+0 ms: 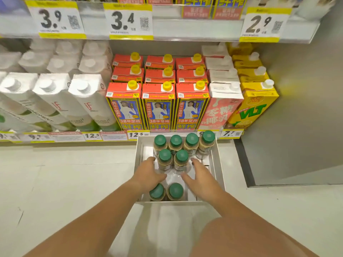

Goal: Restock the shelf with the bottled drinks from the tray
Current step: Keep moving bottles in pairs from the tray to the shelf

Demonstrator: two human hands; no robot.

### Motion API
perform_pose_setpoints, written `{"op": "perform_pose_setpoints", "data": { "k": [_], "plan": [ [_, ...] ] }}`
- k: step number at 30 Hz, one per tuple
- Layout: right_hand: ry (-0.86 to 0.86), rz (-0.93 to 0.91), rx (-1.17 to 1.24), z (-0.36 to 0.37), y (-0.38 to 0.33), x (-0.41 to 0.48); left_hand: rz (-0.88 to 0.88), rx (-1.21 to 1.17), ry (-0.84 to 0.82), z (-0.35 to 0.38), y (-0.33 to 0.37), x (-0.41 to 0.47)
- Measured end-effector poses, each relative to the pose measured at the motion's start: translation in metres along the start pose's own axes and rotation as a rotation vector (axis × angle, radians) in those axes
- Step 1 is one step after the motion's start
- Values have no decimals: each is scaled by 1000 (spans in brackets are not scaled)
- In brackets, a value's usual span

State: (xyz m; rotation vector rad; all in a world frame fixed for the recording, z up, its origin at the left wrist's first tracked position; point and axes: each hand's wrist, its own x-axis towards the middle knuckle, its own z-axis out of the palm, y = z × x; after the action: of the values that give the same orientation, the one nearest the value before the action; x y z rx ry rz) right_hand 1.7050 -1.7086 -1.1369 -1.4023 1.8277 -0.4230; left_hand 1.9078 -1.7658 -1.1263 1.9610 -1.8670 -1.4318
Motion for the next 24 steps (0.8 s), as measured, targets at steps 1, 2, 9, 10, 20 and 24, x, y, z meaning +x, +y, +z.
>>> {"op": "perform_pose_setpoints", "data": {
  "k": [1, 2, 9, 10, 20, 24],
  "plan": [
    [-3, 0, 66, 7, 1, 6, 8, -25, 8, 3, -1, 8],
    [3, 1, 122, 14, 2, 12, 10, -66, 10, 6, -3, 16],
    [207, 50, 115, 29, -1, 35, 53, -118, 47, 14, -4, 39],
    [226, 39, 79, 28, -1, 36, 67, -113, 63, 14, -4, 40],
    [445, -137, 138, -42, -59, 0, 475, -56, 215, -40, 38, -12],
    [591, -265, 177, -108, -114, -25, 653, -154, 209, -89, 90, -48]
  ]
}}
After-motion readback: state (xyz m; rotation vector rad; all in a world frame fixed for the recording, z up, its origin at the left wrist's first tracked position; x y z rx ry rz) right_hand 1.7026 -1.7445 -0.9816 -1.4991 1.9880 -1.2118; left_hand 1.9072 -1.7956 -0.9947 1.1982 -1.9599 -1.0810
